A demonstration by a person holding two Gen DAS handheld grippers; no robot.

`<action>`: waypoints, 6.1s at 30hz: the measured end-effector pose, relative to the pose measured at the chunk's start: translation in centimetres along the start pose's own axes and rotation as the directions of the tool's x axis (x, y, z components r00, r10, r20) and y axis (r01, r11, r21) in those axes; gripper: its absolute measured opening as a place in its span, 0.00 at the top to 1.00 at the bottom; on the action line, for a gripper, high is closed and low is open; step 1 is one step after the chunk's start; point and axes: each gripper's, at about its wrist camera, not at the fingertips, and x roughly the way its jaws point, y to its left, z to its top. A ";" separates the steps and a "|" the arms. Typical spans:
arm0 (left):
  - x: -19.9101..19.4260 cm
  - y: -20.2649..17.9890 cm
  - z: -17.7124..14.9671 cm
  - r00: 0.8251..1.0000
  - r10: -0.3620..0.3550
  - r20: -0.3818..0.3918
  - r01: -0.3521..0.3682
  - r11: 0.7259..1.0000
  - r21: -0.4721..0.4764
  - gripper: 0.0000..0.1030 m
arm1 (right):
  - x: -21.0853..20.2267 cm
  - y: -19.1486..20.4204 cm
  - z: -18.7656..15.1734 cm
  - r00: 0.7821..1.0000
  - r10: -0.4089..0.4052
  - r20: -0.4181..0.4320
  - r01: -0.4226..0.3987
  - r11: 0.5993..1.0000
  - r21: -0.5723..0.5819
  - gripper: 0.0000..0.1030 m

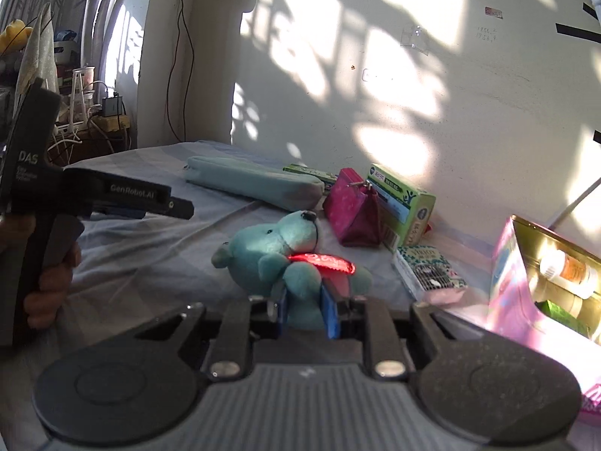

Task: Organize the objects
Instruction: 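Close the left tool on the teal teddy bear and lift it, then drop the teddy bear into the pink tin by opening the left tool, then move the left tool to the Virioy tissue pack, then grasp the Virioy tissue pack with the left tool and lift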

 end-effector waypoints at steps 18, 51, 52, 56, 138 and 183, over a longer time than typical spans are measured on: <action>-2.8 -9.0 -3.3 0.794 -0.530 -0.298 0.553 0.833 -0.008 0.11 | -6.9 -4.7 -5.8 0.996 0.088 -0.034 -0.080 0.979 0.190 0.23; 3.3 -35.9 -2.5 0.636 -0.665 -0.390 0.763 0.617 0.193 0.25 | -7.9 -20.2 -7.2 0.850 -0.521 0.070 0.456 0.797 0.397 0.68; 3.7 -36.4 -2.6 0.641 -0.661 -0.390 0.759 0.621 0.195 0.25 | -7.7 -20.6 -7.4 0.842 -0.535 0.062 0.469 0.785 0.405 0.67; 4.7 -37.2 -2.6 0.689 -0.618 -0.378 0.713 0.671 0.203 0.22 | -7.2 -21.4 -8.2 0.802 -0.597 0.027 0.531 0.734 0.424 0.57; 4.1 -5.7 -0.8 0.991 -0.015 -0.129 0.039 0.982 0.182 0.13 | 13.0 -5.6 4.9 0.960 -0.240 -0.144 0.247 0.969 0.026 0.31; 0.8 -6.1 -1.6 0.891 -0.370 -0.264 0.403 0.911 0.083 0.39 | -1.3 -1.8 -4.3 0.972 0.205 -0.116 -0.183 0.967 0.178 0.19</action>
